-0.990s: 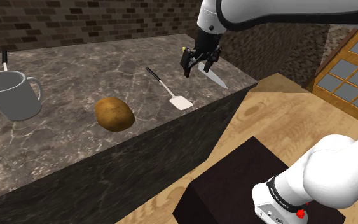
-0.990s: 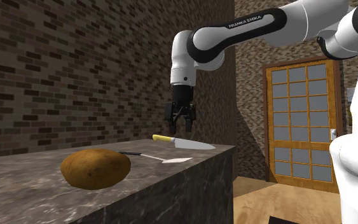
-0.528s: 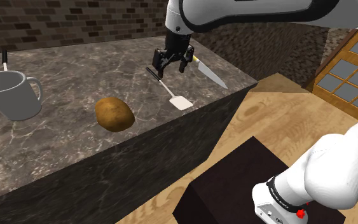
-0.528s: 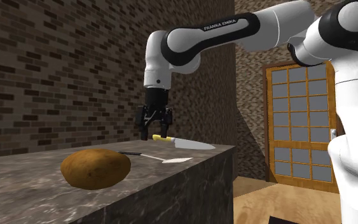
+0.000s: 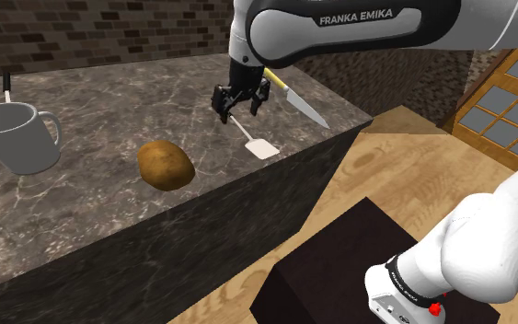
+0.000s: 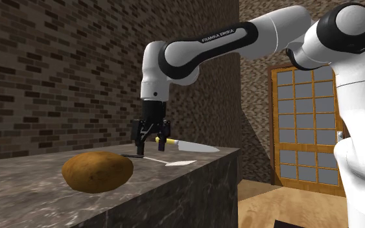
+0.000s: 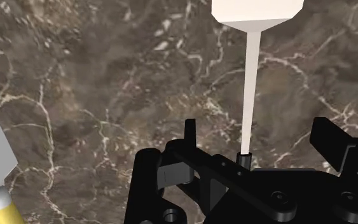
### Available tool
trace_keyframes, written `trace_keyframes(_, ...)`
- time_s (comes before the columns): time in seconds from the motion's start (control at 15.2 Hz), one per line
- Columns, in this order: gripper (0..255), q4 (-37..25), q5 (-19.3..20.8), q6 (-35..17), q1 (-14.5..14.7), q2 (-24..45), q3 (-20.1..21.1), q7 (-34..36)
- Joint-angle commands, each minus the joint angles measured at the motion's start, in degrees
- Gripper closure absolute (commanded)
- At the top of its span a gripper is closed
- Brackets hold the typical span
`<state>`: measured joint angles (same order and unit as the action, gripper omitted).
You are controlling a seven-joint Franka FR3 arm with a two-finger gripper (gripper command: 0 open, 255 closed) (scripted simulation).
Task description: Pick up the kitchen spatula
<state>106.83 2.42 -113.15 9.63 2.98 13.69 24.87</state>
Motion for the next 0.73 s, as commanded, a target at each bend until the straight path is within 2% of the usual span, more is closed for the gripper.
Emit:
trace_keyframes(0.0, 0, 1.0, 0.1, -1.2, 0.0, 0.2, 0.0, 0.1)
trace_keyframes(0.07, 0, 1.0, 0.1, -1.2, 0.0, 0.3, 0.0, 0.1)
trace_keyframes(0.13, 255, 1.0, 0.1, -1.2, 0.0, 0.3, 0.0, 0.0)
trace_keyframes(0.66, 255, 1.0, 0.1, -1.2, 0.0, 0.2, 0.0, 0.0)
